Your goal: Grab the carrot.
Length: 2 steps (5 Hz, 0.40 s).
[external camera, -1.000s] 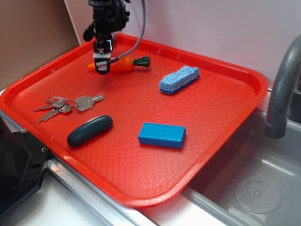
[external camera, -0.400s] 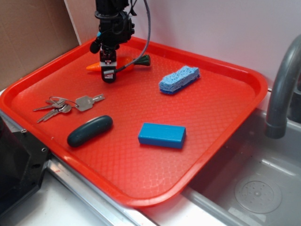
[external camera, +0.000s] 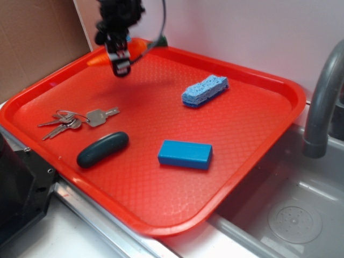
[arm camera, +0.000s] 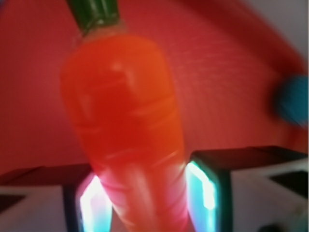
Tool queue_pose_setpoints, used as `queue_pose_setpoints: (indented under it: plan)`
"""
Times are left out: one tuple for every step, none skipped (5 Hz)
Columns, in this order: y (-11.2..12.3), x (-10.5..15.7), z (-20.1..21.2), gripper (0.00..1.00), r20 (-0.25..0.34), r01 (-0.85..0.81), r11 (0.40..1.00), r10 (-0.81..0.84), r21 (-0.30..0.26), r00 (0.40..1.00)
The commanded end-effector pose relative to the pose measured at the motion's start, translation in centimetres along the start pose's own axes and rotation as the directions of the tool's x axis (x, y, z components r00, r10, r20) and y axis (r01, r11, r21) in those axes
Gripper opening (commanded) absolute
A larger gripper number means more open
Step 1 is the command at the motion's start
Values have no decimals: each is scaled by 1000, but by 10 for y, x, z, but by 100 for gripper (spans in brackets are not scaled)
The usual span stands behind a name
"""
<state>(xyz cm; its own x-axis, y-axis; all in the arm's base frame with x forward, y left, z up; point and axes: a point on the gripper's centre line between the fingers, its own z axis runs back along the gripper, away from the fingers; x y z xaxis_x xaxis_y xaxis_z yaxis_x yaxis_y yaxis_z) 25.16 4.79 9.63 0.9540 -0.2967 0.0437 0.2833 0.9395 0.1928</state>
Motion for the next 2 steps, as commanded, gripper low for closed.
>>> queue_pose_setpoints:
  plan:
    - [-19, -28, 119, 0, 9, -478, 869, 483, -125, 876]
    - [-15, -27, 168, 0, 44, -465, 877, 473, -119, 880]
